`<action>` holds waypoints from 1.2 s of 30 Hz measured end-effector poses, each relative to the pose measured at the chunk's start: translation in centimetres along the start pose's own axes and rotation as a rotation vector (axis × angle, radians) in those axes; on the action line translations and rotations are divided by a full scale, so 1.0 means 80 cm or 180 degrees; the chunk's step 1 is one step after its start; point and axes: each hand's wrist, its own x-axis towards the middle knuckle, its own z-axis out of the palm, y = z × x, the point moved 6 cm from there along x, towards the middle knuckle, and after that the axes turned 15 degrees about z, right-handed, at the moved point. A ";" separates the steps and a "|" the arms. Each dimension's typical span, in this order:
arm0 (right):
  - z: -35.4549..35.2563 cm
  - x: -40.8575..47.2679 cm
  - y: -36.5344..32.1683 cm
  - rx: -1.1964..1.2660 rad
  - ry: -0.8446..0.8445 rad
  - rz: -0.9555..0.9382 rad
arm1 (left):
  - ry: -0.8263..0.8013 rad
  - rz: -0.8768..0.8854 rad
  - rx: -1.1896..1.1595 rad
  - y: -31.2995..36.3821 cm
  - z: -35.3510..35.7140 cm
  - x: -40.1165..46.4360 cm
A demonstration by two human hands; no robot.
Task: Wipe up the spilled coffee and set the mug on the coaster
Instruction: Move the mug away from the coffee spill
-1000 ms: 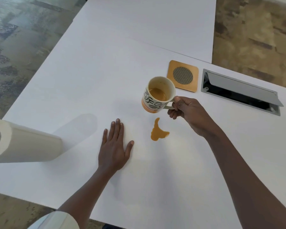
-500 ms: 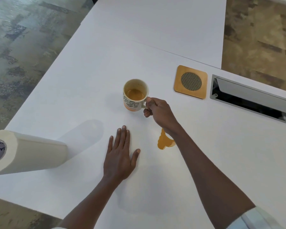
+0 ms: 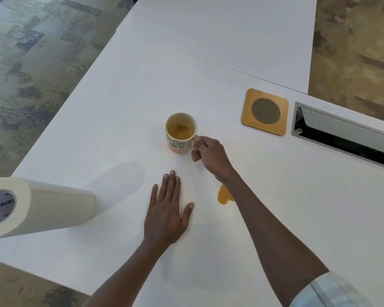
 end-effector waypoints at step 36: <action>-0.020 -0.184 0.066 0.0924 -0.0024 0.0526 | -0.0314 0.0217 -0.0861 0.051 -0.126 -0.049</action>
